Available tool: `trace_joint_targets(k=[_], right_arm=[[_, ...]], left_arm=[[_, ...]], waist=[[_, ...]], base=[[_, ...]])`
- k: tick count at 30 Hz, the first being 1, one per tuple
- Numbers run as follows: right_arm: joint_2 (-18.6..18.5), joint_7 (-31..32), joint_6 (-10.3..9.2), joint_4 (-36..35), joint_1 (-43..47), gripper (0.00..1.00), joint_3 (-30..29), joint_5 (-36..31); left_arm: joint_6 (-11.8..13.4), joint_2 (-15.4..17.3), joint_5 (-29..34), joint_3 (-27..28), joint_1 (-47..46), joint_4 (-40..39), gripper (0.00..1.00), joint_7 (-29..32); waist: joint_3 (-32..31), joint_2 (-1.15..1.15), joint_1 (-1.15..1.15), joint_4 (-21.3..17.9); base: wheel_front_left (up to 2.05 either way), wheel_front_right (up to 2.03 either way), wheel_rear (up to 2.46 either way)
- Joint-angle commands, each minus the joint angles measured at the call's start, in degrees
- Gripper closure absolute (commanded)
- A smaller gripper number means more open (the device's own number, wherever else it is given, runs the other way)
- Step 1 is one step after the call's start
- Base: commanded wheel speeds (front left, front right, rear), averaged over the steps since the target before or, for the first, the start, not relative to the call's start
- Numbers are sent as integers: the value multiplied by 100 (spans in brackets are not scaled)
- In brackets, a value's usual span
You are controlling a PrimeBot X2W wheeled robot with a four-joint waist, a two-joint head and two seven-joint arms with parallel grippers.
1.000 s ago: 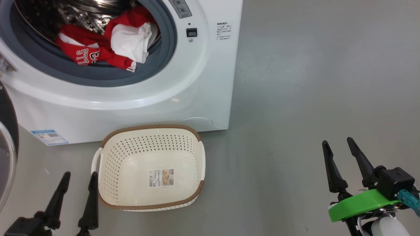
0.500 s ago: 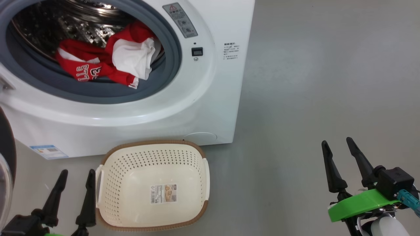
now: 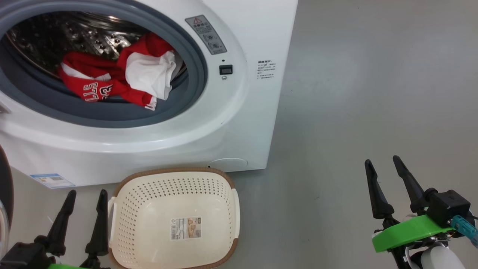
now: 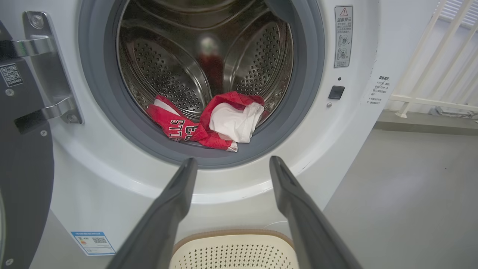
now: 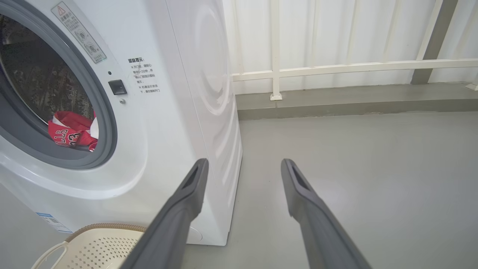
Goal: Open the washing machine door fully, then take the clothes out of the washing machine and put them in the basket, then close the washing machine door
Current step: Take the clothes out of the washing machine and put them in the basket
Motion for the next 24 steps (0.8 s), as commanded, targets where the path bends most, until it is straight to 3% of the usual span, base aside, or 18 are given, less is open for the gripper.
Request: trace_joint_targets(k=[1, 15, 24], right_arm=[[-29, -37, 35, -147, -118, 0, 139, -46], [16, -37, 35, -149, -193, 0, 151, -47], [61, -37, 35, -192, -343, 0, 175, -68]], left_arm=[[8, 161, 21, 200, -189, -102, 0, -28], [8, 198, 29, 147, -413, 89, 0, -28], [8, 399, 38, -176, -1385, 500, 0, -28]], waist=[[12, 0, 0, -2], [146, 0, 0, -25], [435, 0, 0, -90]], base=[[0, 0, 0], [0, 0, 0], [0, 0, 0]])
